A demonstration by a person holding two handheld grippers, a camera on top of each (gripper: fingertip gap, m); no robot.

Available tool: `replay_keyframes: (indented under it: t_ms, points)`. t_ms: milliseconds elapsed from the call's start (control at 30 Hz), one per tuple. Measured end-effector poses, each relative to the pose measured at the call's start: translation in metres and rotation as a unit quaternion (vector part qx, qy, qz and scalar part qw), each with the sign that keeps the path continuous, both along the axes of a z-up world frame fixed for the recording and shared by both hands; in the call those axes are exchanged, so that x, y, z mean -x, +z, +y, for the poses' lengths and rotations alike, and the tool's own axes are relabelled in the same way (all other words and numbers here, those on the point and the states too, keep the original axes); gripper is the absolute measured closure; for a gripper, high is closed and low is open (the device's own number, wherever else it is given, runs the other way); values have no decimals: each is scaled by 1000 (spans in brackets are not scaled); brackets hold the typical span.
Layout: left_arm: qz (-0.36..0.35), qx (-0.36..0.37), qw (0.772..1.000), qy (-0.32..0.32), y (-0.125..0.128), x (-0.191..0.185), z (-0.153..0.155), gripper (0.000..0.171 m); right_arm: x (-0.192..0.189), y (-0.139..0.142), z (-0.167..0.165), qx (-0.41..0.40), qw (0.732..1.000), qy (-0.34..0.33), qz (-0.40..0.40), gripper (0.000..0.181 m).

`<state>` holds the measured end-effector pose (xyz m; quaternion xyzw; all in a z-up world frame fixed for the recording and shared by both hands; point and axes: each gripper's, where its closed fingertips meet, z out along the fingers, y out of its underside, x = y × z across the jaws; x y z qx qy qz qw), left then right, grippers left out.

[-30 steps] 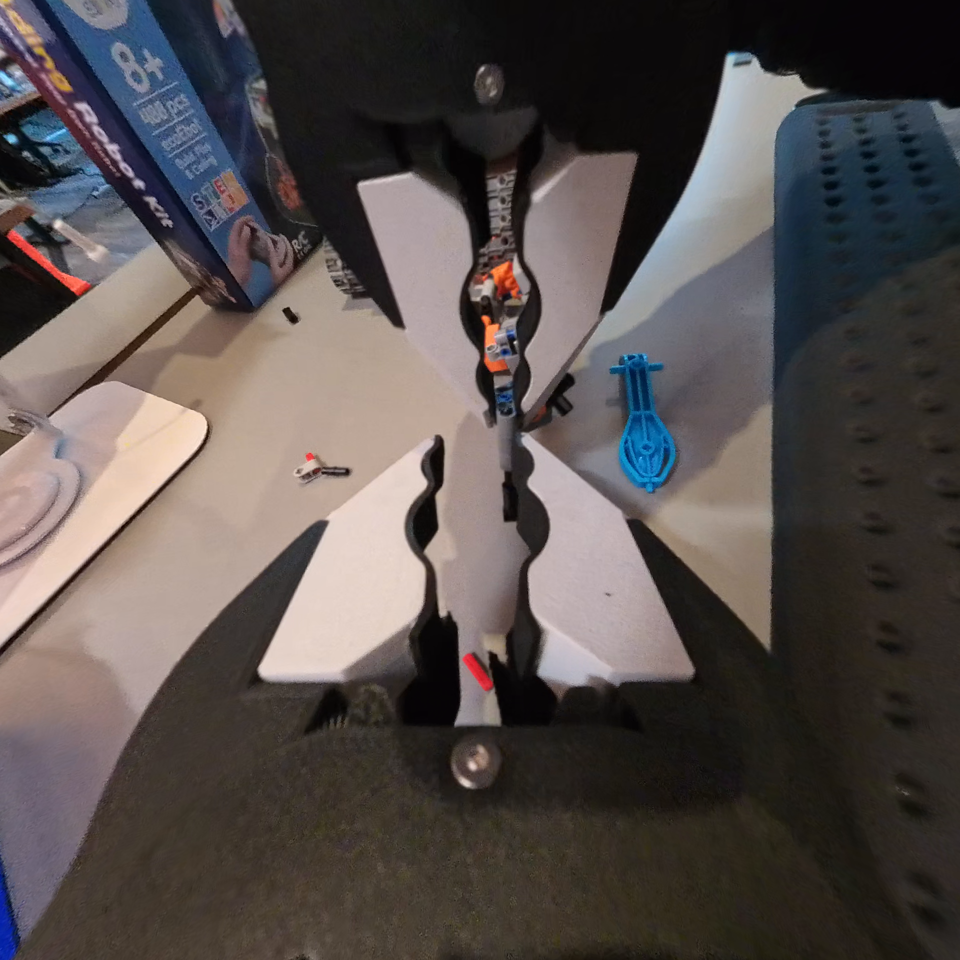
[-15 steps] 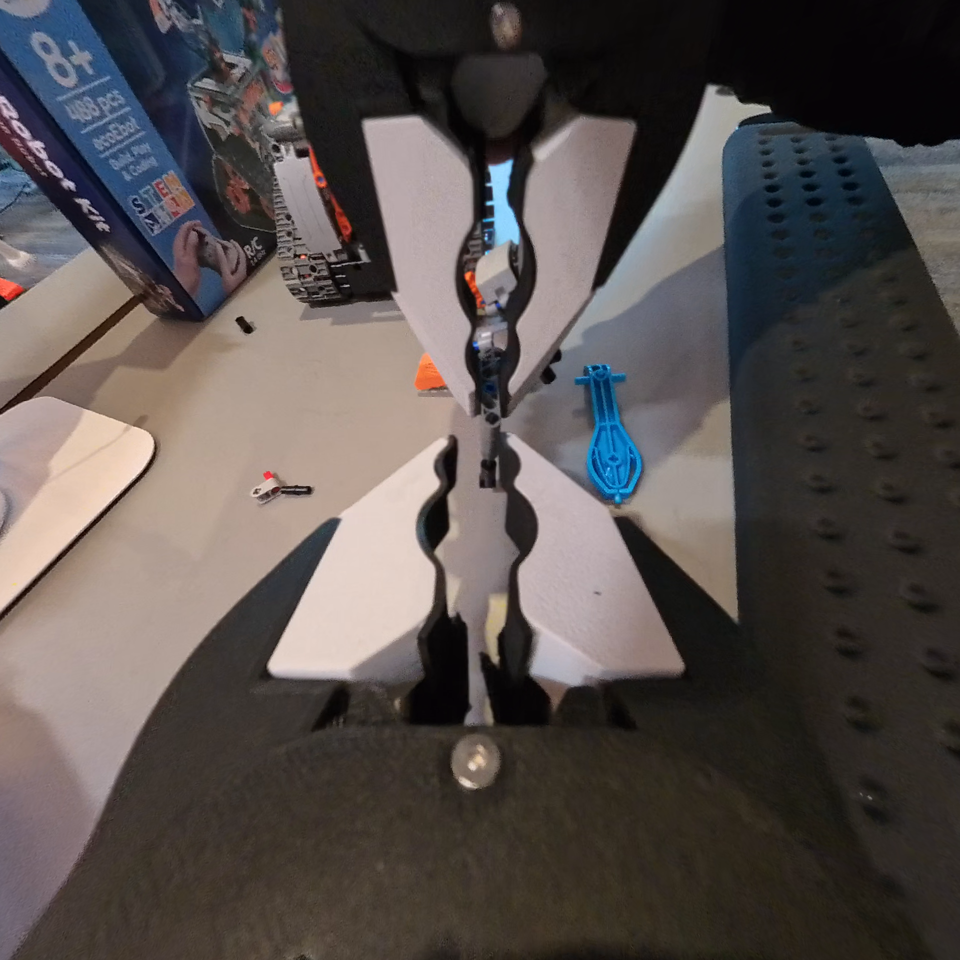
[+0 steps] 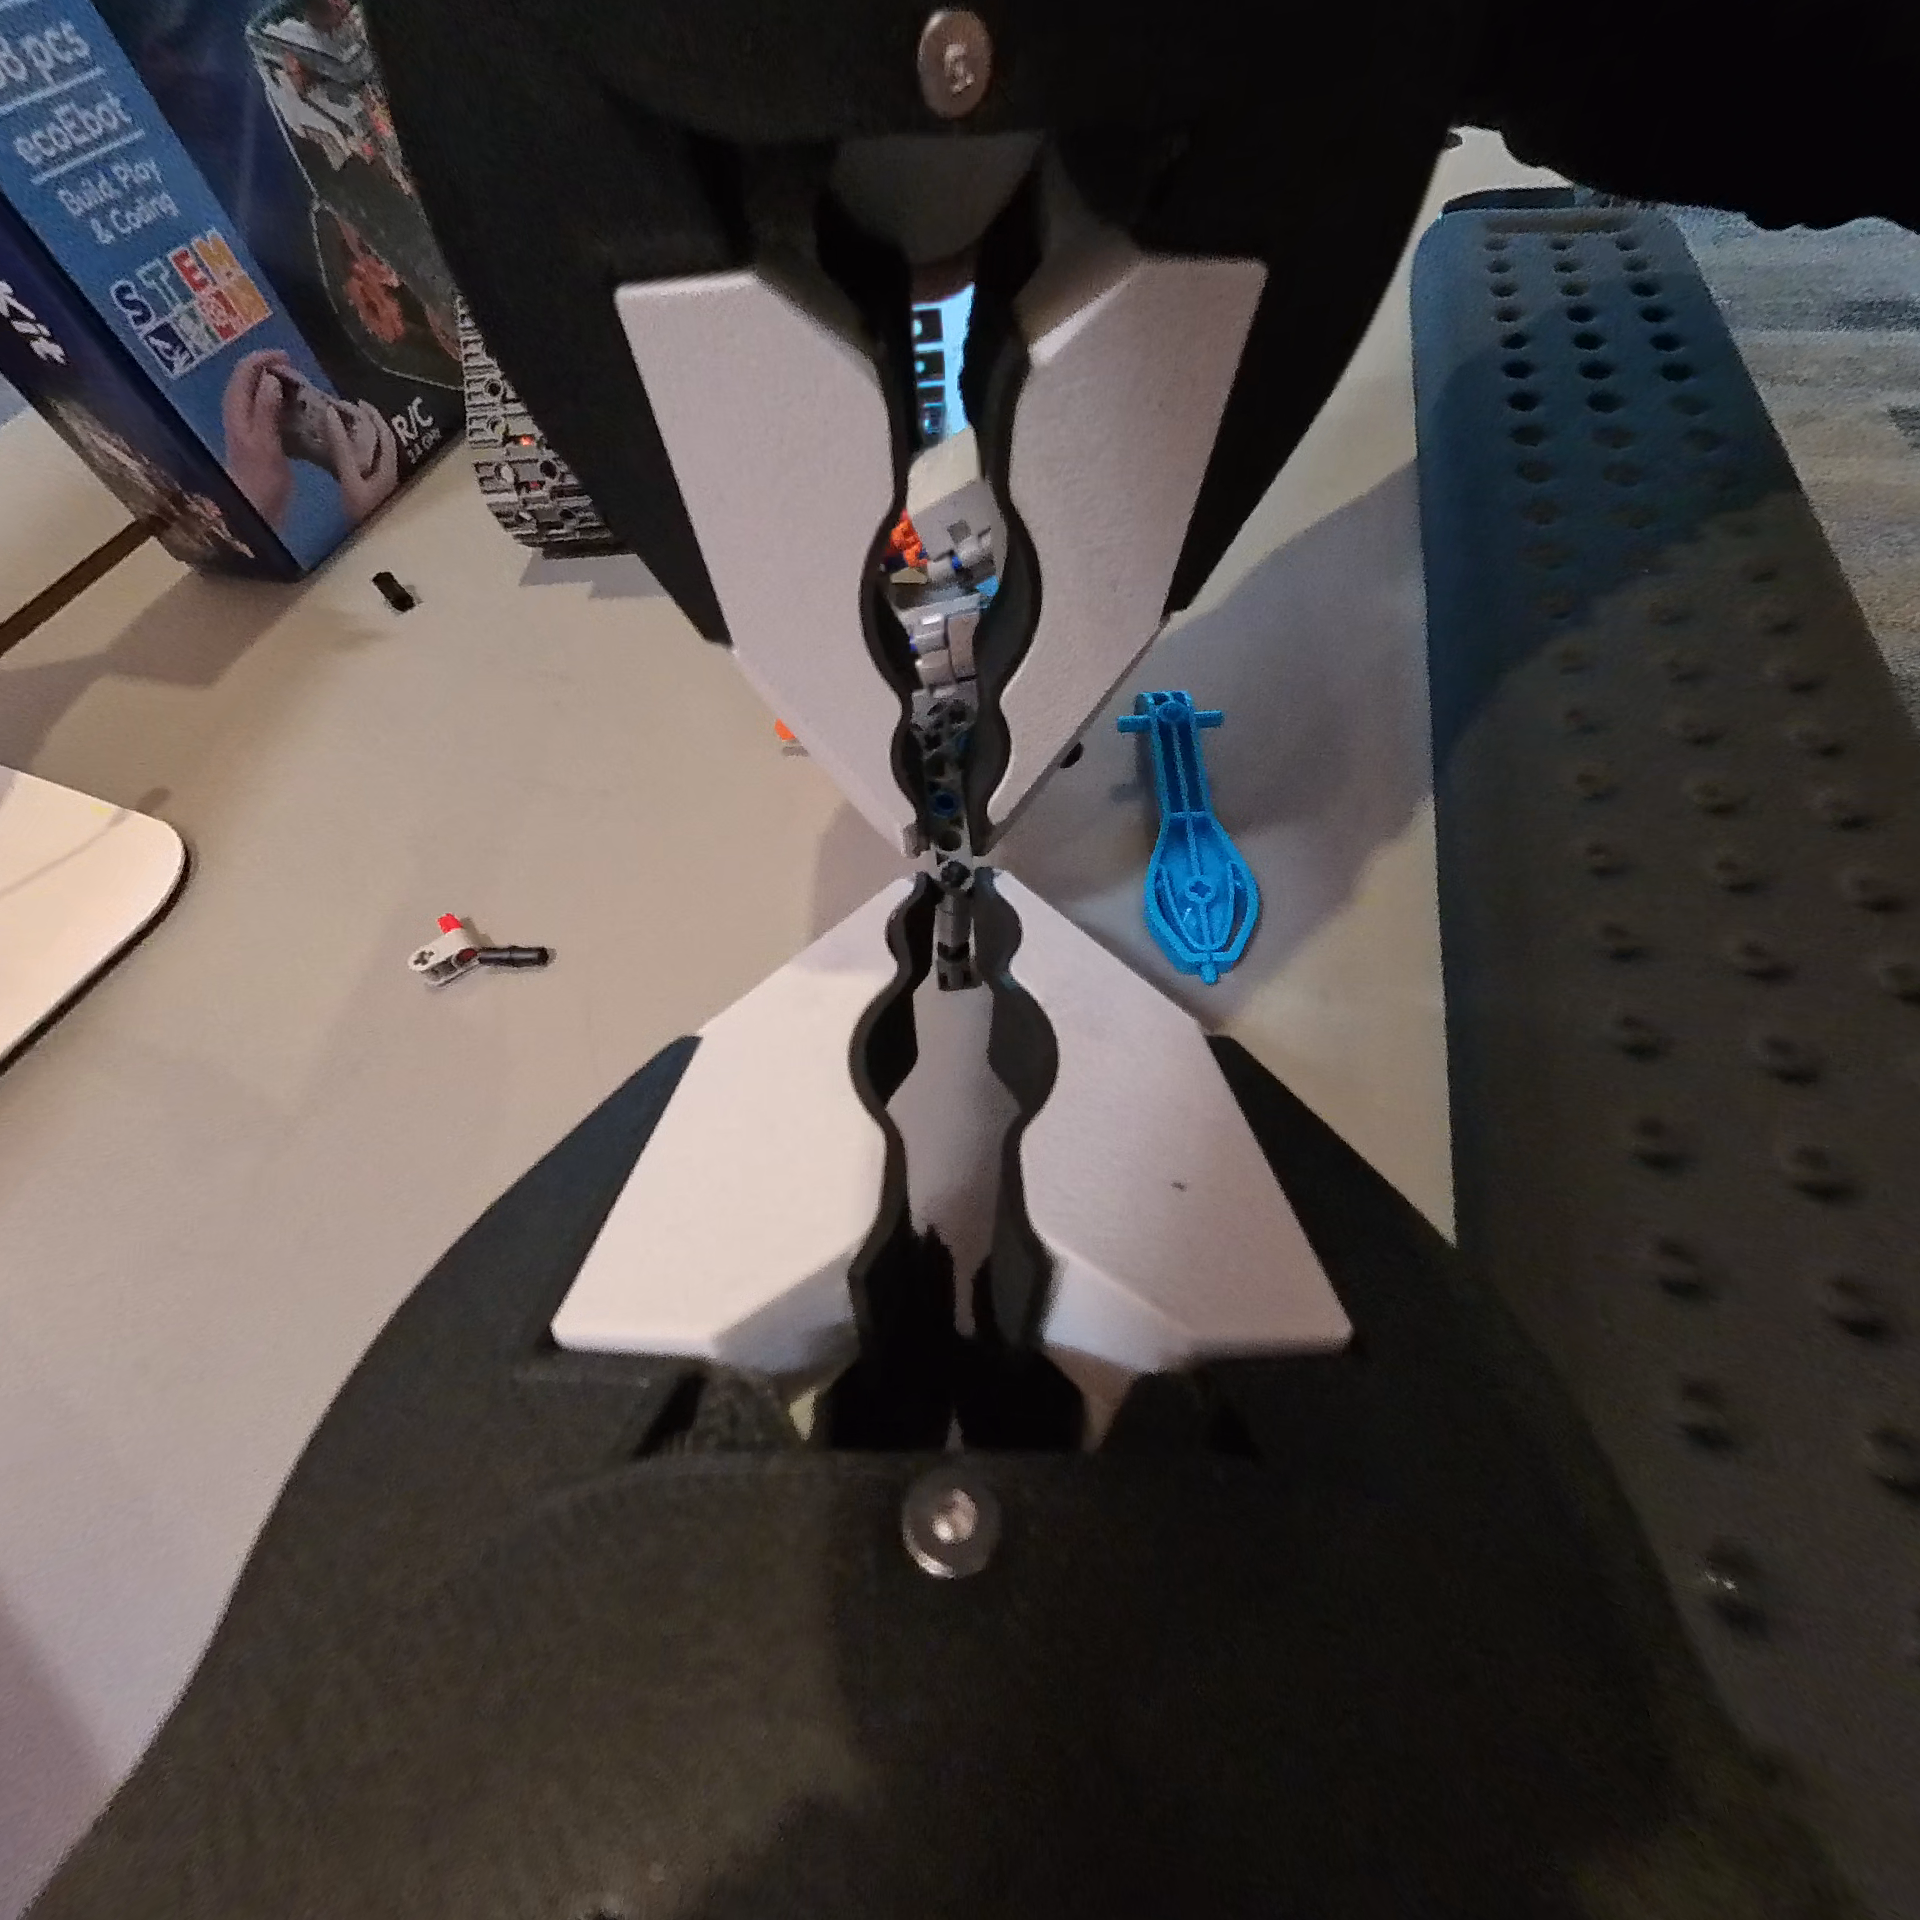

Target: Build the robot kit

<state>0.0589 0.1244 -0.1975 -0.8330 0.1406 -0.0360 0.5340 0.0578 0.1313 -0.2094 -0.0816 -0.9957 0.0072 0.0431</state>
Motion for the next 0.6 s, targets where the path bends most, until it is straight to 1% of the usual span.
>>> replay_keyframes:
  t_ms: [400, 600]
  points:
    - [-3, -5, 1000, 3, 1, 1, 0, 169, 2, -2, -4, 7, 1000, 11, -1, 181]
    - [5, -6, 1000, 0, 1, -1, 1, 168, -2, -1, -1, 0, 1000, 16, -4, 179]
